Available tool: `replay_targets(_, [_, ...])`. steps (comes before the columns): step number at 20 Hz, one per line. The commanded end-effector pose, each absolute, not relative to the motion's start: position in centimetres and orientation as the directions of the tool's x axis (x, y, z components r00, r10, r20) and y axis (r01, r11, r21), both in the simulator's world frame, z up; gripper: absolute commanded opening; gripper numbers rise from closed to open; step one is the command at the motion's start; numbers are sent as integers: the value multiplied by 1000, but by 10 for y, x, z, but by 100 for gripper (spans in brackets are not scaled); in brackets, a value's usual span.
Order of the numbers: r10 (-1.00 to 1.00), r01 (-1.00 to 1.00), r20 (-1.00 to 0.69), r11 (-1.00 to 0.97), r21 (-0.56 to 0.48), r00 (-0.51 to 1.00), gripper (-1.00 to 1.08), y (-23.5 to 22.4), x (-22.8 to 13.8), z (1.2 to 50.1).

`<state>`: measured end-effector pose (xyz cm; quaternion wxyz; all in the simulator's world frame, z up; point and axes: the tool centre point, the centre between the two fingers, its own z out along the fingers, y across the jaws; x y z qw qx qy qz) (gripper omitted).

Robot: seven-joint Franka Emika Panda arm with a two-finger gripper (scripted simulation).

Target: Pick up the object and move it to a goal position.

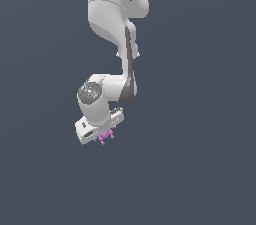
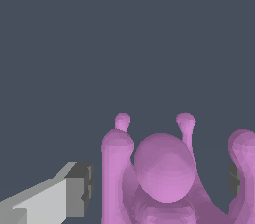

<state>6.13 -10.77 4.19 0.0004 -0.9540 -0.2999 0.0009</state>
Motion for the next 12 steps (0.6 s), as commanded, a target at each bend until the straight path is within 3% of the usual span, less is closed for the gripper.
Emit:
replay_targets(1, [572,572,0,-820,0,820,100,-108,62,39])
replay_targets(3, [572,572,0,-820,0,820,100,-108,63,40])
replay_targets(4, [572,572,0,-820,0,820,-100,-108,63,40])
replay_targets(12, [572,572,0,-820,0,820,-100,-108,63,40])
